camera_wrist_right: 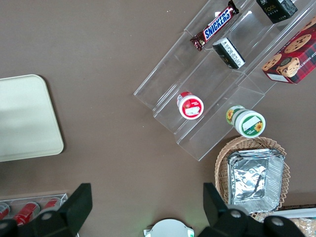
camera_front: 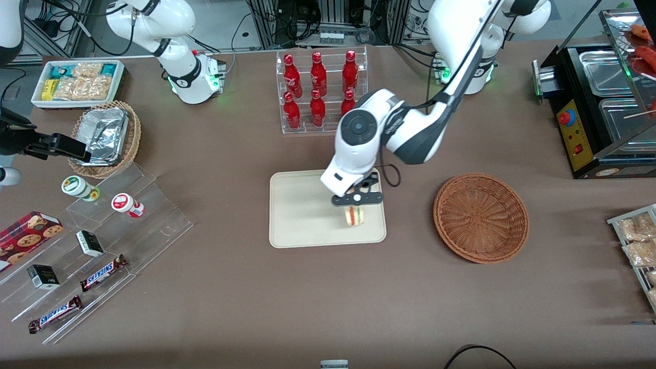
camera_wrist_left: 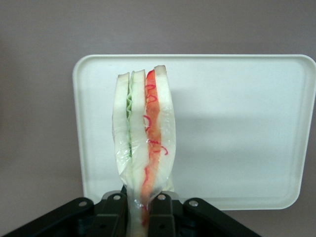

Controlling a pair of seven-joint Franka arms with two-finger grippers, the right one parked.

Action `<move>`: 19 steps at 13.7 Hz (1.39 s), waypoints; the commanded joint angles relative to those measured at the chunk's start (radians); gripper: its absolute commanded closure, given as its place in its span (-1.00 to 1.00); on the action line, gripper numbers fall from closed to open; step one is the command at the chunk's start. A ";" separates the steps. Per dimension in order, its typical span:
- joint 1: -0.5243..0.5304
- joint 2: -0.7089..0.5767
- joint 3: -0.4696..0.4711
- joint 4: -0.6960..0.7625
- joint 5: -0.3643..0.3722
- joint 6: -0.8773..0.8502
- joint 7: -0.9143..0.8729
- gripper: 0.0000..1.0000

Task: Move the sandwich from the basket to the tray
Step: 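Carry the sandwich with the left gripper over the cream tray, then lower the sandwich onto the tray center with the left gripper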

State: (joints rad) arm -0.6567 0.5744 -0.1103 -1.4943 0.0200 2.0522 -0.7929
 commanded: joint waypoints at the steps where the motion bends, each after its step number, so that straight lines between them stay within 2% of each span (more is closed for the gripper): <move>1: -0.050 0.087 0.015 0.083 0.014 0.034 0.020 1.00; 3: -0.075 0.120 0.015 0.083 0.014 0.072 0.038 1.00; 6: -0.089 0.147 0.014 0.082 0.058 0.088 0.040 1.00; 14: -0.109 0.219 0.015 0.088 0.063 0.152 0.029 1.00; 15: -0.109 0.220 0.015 0.089 0.063 0.161 0.024 0.56; 16: -0.109 0.220 0.015 0.088 0.063 0.166 0.021 -0.39; 17: -0.109 0.216 0.015 0.086 0.064 0.164 0.020 -0.99; 19: -0.107 0.194 0.015 0.088 0.055 0.158 0.018 -0.99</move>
State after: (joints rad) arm -0.7492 0.7744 -0.1090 -1.4310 0.0716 2.2134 -0.7636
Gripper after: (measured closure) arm 0.634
